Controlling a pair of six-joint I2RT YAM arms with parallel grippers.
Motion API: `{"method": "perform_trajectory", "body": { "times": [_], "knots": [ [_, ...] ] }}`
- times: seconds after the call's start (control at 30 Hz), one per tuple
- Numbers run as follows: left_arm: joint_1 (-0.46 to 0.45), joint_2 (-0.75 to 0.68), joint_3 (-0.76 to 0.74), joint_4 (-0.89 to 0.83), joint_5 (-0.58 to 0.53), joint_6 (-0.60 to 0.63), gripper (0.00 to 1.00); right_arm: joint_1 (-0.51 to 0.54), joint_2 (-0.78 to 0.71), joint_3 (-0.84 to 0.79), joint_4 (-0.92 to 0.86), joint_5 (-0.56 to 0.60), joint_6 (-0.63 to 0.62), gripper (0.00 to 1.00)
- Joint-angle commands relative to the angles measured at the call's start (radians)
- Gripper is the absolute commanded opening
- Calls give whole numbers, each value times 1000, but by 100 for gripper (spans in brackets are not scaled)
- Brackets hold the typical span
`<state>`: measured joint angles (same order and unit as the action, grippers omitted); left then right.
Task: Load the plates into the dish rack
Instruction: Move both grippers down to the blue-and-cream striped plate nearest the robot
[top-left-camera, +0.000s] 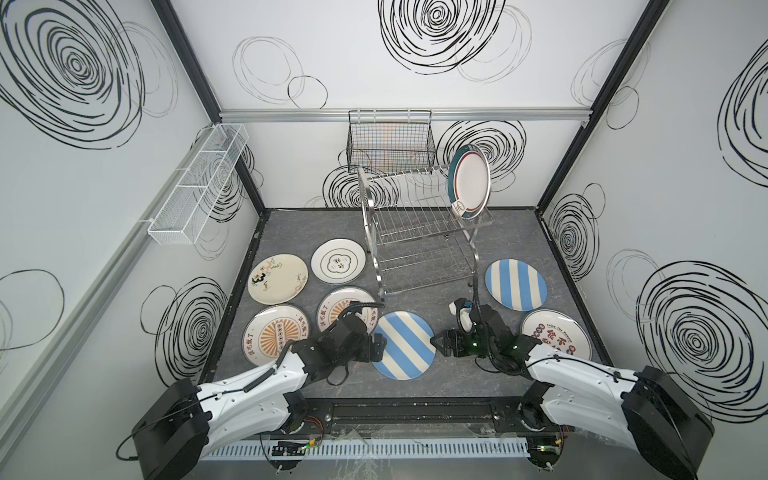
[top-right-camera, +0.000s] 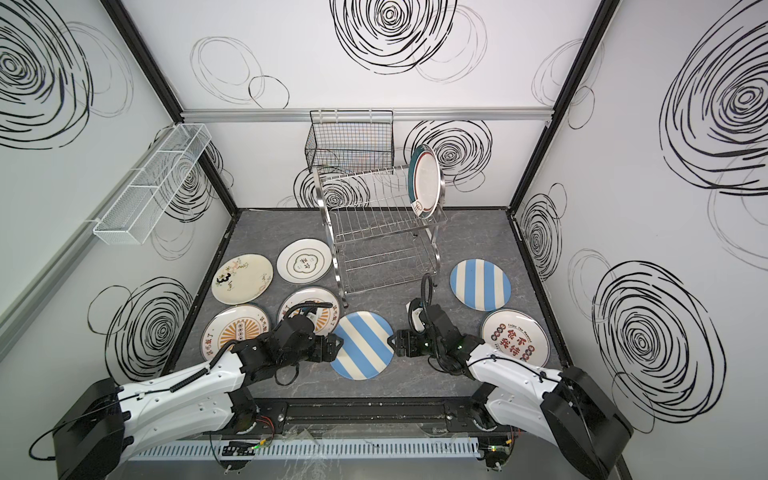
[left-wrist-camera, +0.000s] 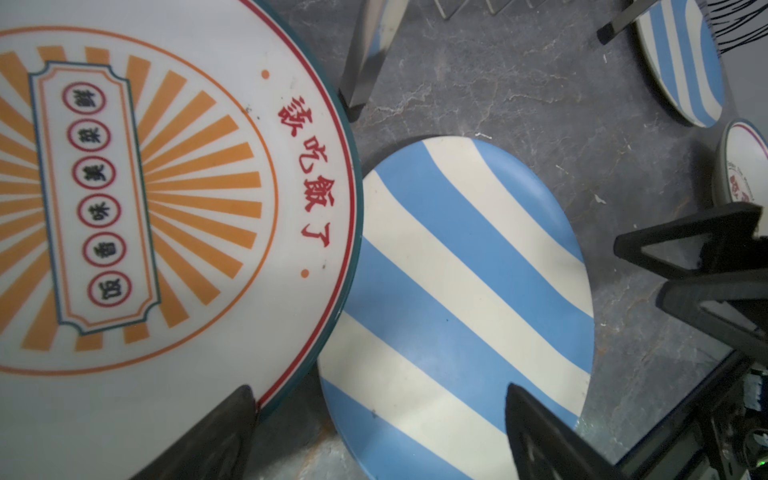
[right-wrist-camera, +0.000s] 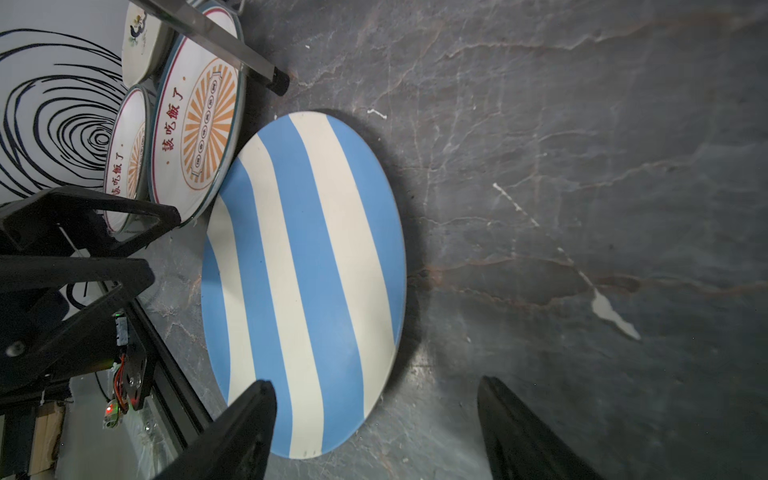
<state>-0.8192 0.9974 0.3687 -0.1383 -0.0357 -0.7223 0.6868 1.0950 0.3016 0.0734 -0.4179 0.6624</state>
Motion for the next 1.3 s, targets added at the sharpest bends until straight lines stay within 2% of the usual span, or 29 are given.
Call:
{"method": "perform_trajectory", "body": {
  "times": [0.0, 0.27, 0.57, 0.73, 1.03, 1.27],
  "knots": [
    [-10, 34, -8, 49, 34, -1, 96, 5, 54, 41, 12, -32, 2, 80],
    [-30, 92, 23, 61, 42, 6, 96, 4, 112, 41, 31, -46, -7, 80],
    [-77, 56, 153, -158, -74, -8, 96, -3, 83, 38, 20, -36, -2, 80],
    [-104, 18, 161, -204, -67, -40, 96, -4, 80, 21, 14, -35, -4, 80],
    [-189, 54, 109, -138, -17, -115, 96, -11, 71, 16, 21, -41, 2, 79],
    [-170, 145, 99, -75, -21, -69, 96, -11, 78, 15, 35, -36, 1, 78]
  ]
}}
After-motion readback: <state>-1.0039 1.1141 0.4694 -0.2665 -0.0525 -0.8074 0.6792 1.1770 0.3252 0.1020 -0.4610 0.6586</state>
